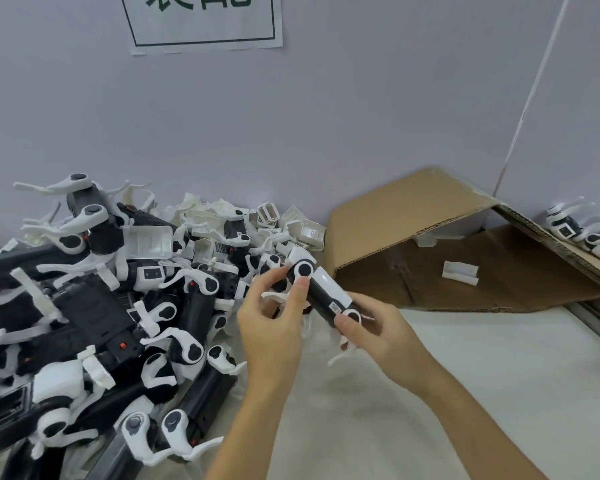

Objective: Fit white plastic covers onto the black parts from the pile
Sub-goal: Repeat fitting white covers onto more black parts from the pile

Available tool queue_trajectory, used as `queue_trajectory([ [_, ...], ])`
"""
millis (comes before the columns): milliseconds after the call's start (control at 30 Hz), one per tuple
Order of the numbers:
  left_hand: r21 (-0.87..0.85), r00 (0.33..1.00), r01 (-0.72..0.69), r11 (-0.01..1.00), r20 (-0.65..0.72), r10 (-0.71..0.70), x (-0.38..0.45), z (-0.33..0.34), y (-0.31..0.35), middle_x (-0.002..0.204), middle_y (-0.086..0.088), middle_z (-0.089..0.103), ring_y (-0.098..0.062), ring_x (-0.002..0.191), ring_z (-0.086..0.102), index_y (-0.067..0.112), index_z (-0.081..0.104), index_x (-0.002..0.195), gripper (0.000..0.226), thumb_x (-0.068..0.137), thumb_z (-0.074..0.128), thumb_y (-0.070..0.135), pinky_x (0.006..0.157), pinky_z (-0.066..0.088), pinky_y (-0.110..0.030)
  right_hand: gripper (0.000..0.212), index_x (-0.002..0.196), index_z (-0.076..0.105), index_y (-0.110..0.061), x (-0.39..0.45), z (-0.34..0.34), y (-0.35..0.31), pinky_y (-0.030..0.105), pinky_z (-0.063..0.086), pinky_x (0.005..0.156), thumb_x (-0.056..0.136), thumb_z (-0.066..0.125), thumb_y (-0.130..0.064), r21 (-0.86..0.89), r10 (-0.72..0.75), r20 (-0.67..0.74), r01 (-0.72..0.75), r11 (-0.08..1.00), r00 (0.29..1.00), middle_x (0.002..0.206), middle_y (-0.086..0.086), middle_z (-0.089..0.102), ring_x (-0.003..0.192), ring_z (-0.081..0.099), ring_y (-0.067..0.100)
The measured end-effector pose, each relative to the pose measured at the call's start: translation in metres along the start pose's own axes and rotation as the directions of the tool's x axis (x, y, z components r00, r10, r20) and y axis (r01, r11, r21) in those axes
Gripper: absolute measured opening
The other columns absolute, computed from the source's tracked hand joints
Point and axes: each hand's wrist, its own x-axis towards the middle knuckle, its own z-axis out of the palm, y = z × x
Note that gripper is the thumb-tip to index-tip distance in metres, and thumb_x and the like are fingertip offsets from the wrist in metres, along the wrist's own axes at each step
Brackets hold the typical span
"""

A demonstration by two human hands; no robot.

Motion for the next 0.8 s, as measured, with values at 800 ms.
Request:
queue_trajectory([
  [800, 0.057, 0.995, 0.032, 0.998, 0.092, -0.037, -0.004, 0.004, -0.002, 0.098, 0.014, 0.068, -0.018, 0.092, 0.067, 0.024, 0.064, 0.104, 0.023, 0.087, 0.048, 0.024, 0.069, 0.053, -0.031, 0.024, 0.112, 0.059, 0.002, 0.09, -0.042, -0.054, 0.027, 0.054, 0.064, 0.105, 0.041, -0.011, 0.511, 0.342, -0.429, -0.087, 0.855, 0.836, 0.085, 0.015, 0.067, 0.073, 0.068, 0.024],
])
